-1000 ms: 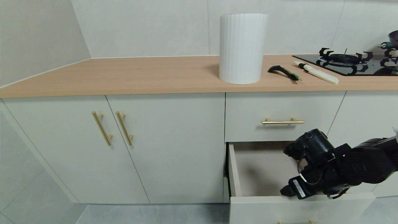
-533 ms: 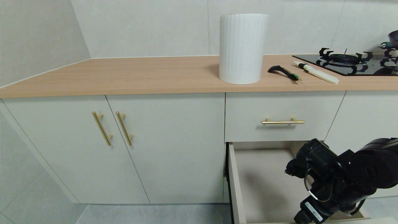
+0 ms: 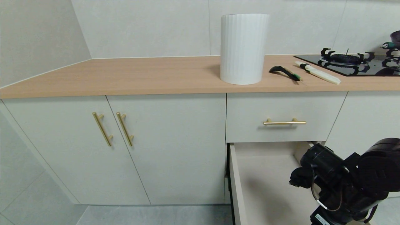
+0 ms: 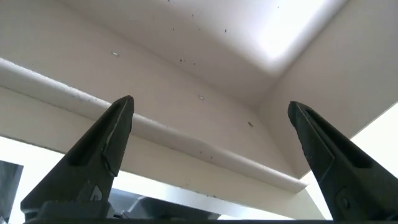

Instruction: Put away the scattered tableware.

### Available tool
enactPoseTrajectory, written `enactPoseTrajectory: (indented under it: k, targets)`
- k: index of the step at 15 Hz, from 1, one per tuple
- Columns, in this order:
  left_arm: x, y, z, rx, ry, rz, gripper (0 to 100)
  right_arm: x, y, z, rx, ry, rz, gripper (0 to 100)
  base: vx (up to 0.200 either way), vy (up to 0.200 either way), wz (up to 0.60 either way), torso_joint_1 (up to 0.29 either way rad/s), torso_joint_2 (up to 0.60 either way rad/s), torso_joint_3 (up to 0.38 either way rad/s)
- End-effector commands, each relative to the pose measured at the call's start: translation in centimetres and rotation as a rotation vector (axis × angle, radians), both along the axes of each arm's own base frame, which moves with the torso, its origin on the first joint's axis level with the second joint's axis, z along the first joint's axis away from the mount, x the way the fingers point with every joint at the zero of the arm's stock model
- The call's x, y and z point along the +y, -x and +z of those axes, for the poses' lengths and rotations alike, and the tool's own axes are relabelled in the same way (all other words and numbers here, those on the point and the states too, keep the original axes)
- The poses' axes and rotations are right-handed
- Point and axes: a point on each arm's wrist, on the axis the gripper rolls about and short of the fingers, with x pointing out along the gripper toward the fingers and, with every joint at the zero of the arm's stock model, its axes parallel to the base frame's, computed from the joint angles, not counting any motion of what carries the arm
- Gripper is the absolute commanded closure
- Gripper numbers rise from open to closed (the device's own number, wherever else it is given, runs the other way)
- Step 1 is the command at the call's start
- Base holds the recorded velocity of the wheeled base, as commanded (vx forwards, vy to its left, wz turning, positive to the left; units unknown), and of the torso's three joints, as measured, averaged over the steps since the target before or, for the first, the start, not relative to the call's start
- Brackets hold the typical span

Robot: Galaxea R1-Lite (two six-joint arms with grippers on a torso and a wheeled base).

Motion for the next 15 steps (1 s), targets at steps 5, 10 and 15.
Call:
enactPoseTrajectory:
  k: [5, 10, 15]
  targets:
    - [0.0, 0.0, 0.0, 0.001, 0.001, 0.0, 0, 1.2, -2.1, 2.4, -0.176, -0.159, -0.195, 0, 0.0, 0.0, 0.0, 0.0, 0.0, 0.0]
    - [0.0, 0.0, 0.0, 0.001, 0.001, 0.0, 0, 0.6, -3.1, 4.9, -0.373, -0.301, -0.251, 0, 0.0, 0.0, 0.0, 0.0, 0.0, 0.0]
    - [0.0, 0.0, 0.0, 0.001, 0.001, 0.0, 0, 0.3, -3.1, 5.3, -0.401, -0.312, -0.262, 0, 0.0, 0.0, 0.0, 0.0, 0.0, 0.0]
